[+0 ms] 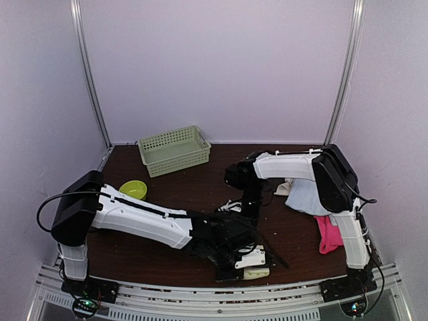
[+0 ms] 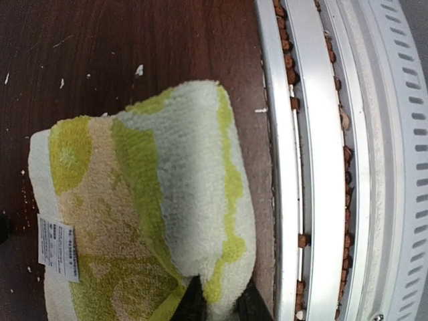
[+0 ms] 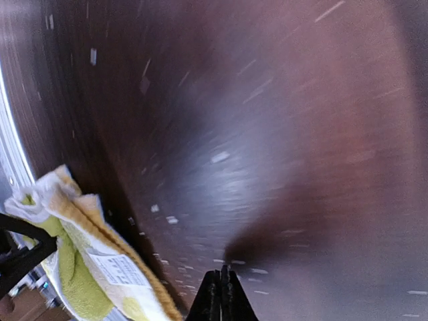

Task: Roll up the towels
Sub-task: Roll the towel at the center of the board.

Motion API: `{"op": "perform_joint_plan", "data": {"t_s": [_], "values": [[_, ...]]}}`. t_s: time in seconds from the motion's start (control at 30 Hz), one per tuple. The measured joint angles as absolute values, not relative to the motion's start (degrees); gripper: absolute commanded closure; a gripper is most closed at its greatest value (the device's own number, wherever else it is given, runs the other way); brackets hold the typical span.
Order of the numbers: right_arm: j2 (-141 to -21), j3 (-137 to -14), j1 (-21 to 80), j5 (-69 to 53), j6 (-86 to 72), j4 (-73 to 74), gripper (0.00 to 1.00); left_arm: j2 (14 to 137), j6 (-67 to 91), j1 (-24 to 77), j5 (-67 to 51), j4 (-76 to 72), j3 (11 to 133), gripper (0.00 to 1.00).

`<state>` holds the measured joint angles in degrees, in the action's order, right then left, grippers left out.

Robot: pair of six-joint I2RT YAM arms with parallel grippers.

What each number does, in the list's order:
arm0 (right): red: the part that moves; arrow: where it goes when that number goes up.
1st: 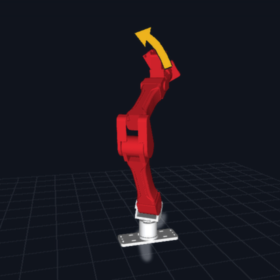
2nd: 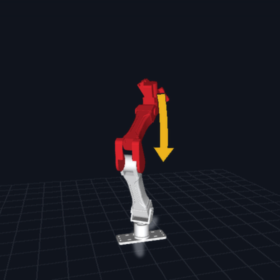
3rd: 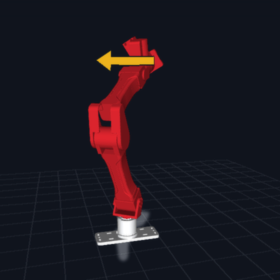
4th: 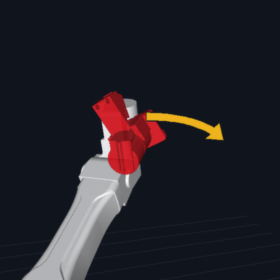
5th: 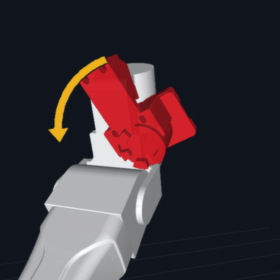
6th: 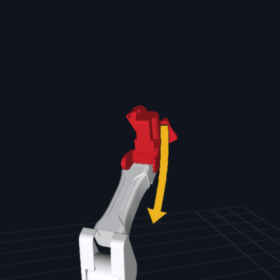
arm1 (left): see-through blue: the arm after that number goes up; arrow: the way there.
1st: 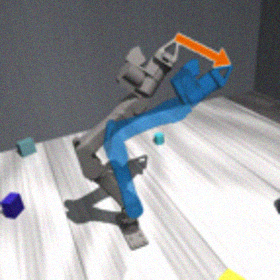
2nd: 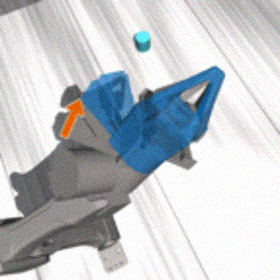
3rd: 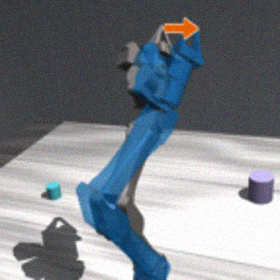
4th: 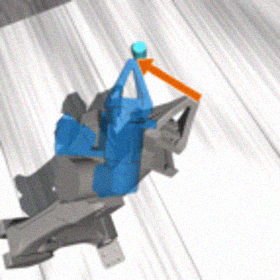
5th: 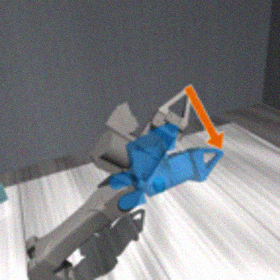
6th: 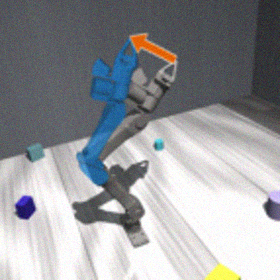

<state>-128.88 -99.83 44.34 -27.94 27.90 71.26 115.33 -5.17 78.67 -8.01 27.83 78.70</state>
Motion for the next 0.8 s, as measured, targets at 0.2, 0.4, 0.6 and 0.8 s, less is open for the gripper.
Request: {"op": "perform_joint_plan", "data": {"t_s": [0.2, 0.4, 0.6, 0.8], "values": [[-123.7, -111.57, 35.11, -28.67, 25.02, 67.44, 0.85, 118.41, -4.97, 74.65, -18.0, 31.77, 83.09, 0.86], [-97.36, -115.35, 26.22, -29.95, 22.28, 59.66, 0.76, 123.74, -4.29, 69.41, -32.73, 34.04, 87.57, 0.89], [-70.81, -101.56, 32.25, -45.58, 28.6, 56.58, 0.75, 129.99, -2.33, 64.88, -48.66, 35.22, 91.55, 0.89], [-67.57, -79.26, 43.33, -45.15, 36.36, 58.94, 0.75, 134.37, -0.16, 62.76, -59.09, 35.7, 93.43, 0.9]]}}
